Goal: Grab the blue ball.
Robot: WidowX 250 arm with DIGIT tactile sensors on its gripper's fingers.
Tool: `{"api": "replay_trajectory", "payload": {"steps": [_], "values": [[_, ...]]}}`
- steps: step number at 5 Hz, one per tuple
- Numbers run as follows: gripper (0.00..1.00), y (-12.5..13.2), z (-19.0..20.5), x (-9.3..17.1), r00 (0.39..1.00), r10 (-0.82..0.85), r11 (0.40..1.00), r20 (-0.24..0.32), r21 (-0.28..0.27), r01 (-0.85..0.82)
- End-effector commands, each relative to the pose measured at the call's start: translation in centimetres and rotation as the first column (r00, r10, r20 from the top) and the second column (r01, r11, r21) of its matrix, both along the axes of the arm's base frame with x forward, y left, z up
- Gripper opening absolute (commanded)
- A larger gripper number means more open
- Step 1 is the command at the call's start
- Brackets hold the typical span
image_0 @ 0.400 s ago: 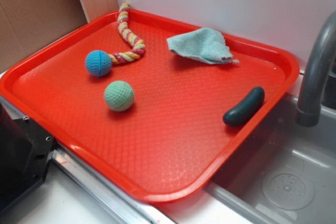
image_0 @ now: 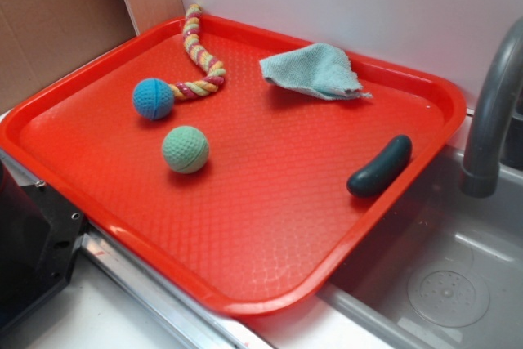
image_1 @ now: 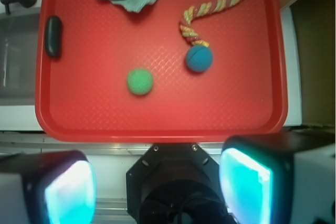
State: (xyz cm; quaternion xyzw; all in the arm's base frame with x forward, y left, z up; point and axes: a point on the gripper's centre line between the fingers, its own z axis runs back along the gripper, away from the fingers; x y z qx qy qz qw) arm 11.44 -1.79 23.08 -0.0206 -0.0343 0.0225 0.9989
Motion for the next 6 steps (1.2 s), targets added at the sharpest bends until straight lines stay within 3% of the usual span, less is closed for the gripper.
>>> {"api": "replay_trajectory", "payload": {"steps": [1, 3, 4, 6], "values": [[1.00, 1.2, -1.5, 1.2, 0.925, 0.379, 0.923, -0.017, -0.067, -0.380], [1.00, 2.6, -5.4, 3.8, 0.775, 0.630, 0.775, 0.052, -0.097, -0.624], [1.00, 4.3, -8.5, 6.0, 0.718, 0.694, 0.719, 0.055, -0.094, -0.688], [1.00, 7.6, -14.4, 9.9, 0.699, 0.714, 0.700, 0.043, -0.044, -0.713]]}}
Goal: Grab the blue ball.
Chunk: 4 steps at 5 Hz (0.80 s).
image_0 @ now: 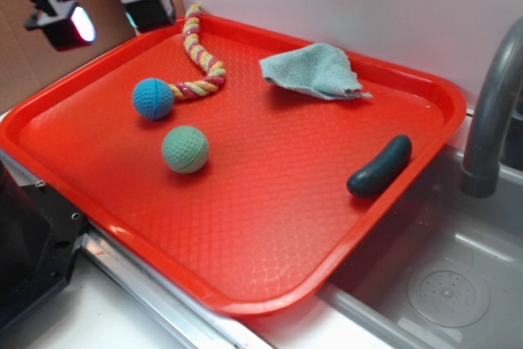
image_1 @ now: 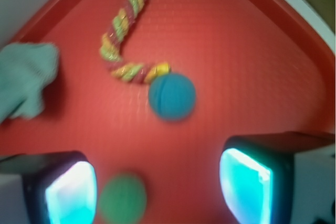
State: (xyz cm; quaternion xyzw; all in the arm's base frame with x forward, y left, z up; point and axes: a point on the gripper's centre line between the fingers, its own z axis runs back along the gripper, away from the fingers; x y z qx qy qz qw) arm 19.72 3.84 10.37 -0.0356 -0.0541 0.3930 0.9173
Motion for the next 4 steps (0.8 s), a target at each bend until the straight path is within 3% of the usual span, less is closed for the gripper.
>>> {"api": "replay_trajectory", "payload": {"steps": [1, 3, 4], "values": [[1.00, 2.3, -4.1, 2.8, 0.999, 0.008, 0.998, -0.032, 0.061, -0.006], [1.00, 1.2, -6.7, 3.1, 0.994, -0.064, 0.996, -0.093, 0.059, 0.070], [0.00, 1.5, -7.1, 3.4, 0.993, -0.056, 0.997, -0.108, 0.056, 0.062]]}}
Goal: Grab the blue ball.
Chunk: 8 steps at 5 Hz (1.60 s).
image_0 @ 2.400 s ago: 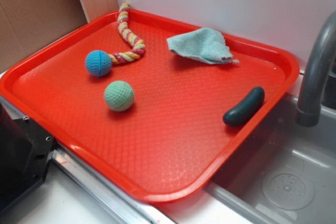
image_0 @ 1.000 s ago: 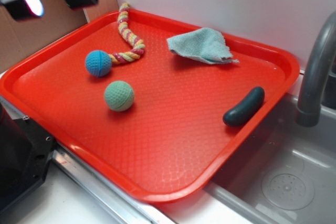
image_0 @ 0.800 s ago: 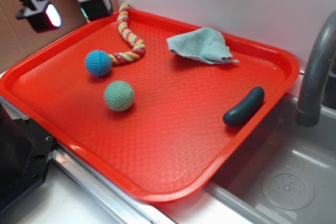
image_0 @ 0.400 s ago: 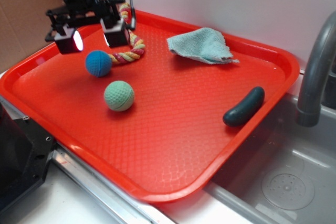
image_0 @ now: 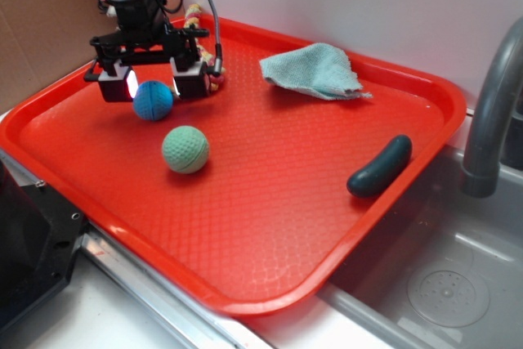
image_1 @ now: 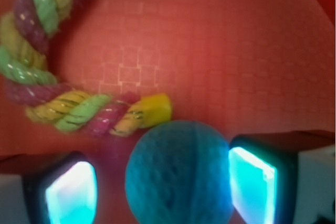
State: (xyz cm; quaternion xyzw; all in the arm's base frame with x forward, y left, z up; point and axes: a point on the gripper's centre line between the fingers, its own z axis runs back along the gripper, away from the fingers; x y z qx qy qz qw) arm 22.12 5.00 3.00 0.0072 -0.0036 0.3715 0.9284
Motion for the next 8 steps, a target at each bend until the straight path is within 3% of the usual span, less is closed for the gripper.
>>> {"api": "replay_trajectory", "payload": {"steps": [1, 3, 4, 5, 6, 7, 8], "values": [[0.00, 0.5, 0.0, 1.1, 1.000, -0.003, 1.000, 0.004, 0.029, 0.003], [0.00, 0.3, 0.1, 1.1, 1.000, -0.009, 1.000, -0.026, 0.027, 0.010], [0.00, -1.1, 2.0, 0.9, 0.997, -0.062, 0.998, -0.034, 0.013, 0.062], [0.00, -2.4, 5.1, 1.2, 0.993, -0.119, 0.993, -0.023, -0.011, 0.119], [0.00, -4.1, 9.3, 0.6, 0.972, -0.235, 0.967, 0.014, -0.094, 0.235], [0.00, -6.1, 13.5, -1.0, 0.917, -0.396, 0.911, 0.045, -0.106, 0.398], [0.00, -7.0, 16.2, -2.7, 0.862, -0.504, 0.859, 0.051, -0.076, 0.506]]}}
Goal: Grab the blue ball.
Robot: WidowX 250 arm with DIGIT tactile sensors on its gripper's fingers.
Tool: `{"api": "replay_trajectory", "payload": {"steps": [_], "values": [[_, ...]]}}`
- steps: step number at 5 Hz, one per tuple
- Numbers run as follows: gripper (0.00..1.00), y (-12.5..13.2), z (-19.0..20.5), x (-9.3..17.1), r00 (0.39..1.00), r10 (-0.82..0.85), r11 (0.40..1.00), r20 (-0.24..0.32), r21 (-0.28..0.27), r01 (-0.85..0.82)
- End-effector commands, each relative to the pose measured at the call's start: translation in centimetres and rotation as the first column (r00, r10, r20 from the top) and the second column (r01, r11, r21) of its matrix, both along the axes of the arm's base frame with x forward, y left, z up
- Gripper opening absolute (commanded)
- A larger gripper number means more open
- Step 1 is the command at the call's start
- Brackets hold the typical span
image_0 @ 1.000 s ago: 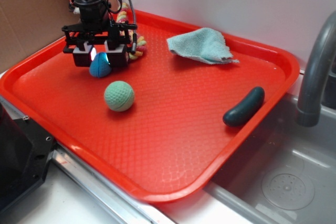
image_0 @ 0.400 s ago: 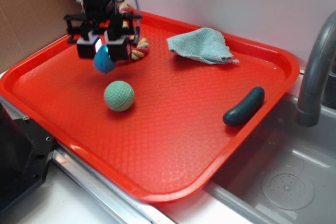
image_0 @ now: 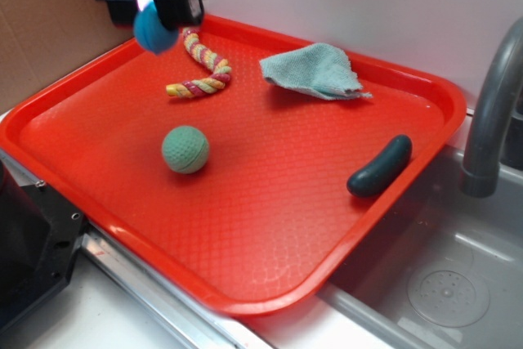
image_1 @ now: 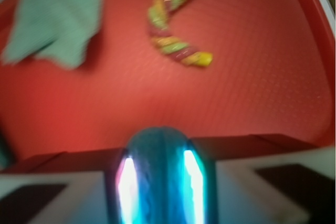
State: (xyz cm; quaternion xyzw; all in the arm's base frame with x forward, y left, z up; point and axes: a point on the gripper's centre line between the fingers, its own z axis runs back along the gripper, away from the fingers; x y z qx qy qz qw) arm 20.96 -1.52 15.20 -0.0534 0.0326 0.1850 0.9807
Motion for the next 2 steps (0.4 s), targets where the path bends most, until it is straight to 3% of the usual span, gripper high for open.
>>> {"api": "replay_trajectory", "payload": {"steps": [1, 2], "values": [[0.00, -0.1, 5.3, -3.4, 0.975, -0.192, 0.981, 0.116, 0.038, 0.188], [0.00, 1.1, 4.7, -2.9, 0.990, -0.131, 0.991, 0.053, -0.011, 0.132]]}}
